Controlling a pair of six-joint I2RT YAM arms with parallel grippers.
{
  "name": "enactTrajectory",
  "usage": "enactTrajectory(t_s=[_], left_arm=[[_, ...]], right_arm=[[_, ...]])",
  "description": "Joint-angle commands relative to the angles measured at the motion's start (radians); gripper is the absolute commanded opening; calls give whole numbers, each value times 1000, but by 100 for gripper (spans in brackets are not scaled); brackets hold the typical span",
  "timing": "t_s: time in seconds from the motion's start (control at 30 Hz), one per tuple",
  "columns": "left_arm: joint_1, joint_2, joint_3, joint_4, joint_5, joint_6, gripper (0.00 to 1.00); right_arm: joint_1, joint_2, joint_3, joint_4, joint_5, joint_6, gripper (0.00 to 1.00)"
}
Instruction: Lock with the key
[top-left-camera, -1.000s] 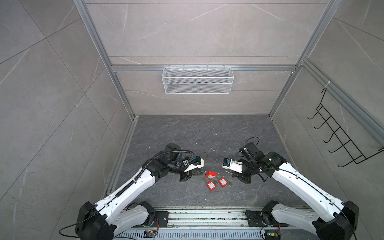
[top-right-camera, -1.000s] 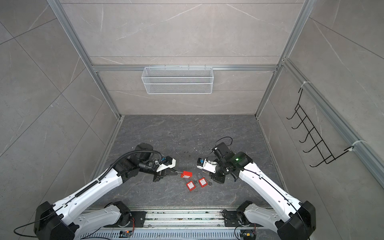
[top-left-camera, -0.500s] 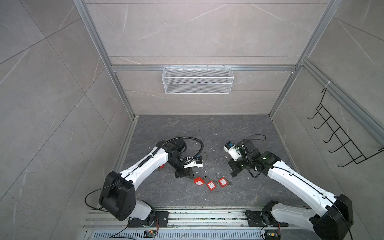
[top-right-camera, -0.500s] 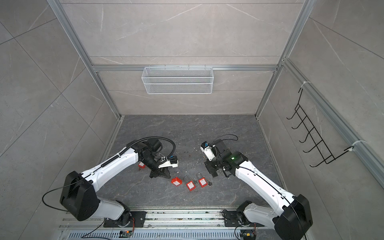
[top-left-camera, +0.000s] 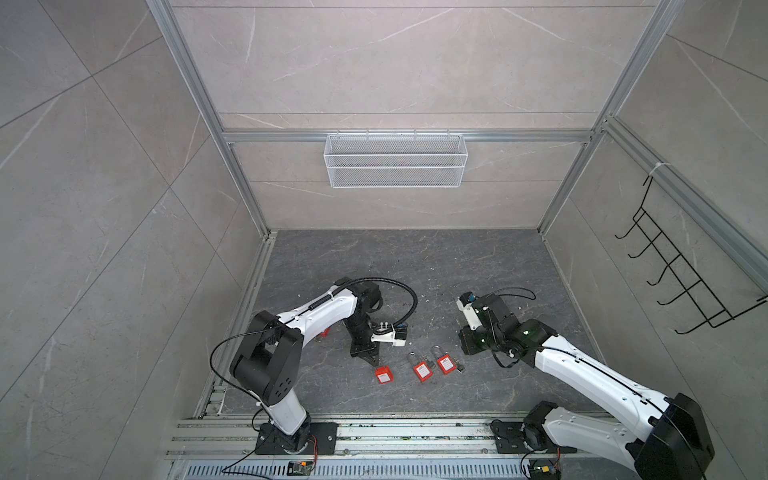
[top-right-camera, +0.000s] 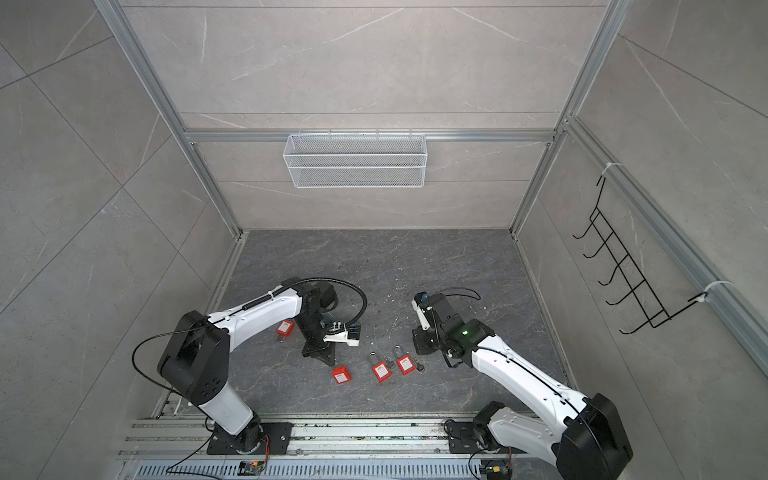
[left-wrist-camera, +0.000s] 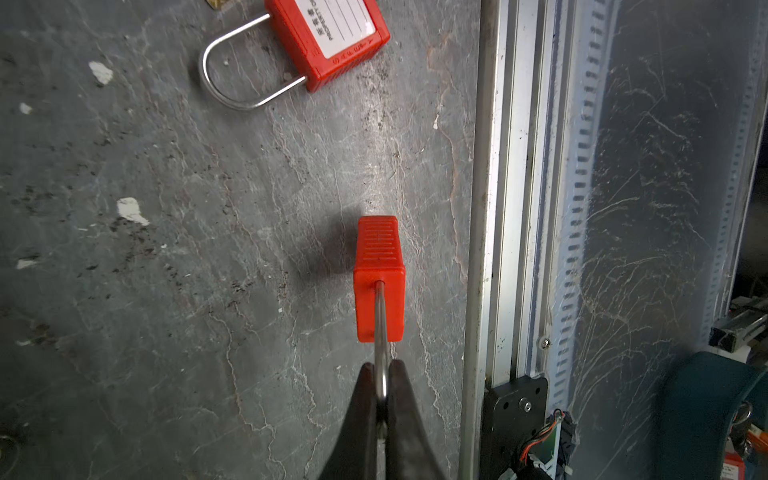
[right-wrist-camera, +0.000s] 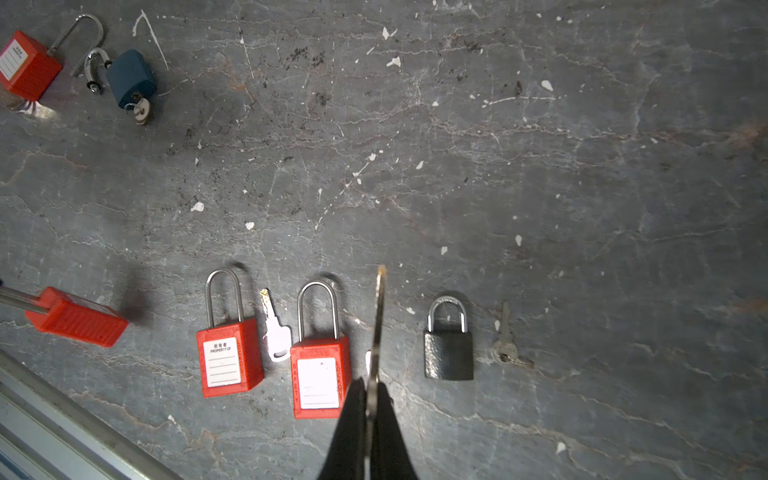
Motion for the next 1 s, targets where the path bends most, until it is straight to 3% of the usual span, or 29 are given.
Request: enactTrajectory(t_s=[0.0, 0.63, 0.97], left_arm=[[-9, 34, 39, -56, -29, 33, 0], [-33, 259, 184, -13, 0, 8, 3], [-33, 327, 227, 2, 36, -15, 15]], right_arm=[[15, 17, 1, 40, 4, 51, 0], [175, 29, -18, 91, 19, 348, 0], [241, 53, -32, 115, 14, 462, 0]])
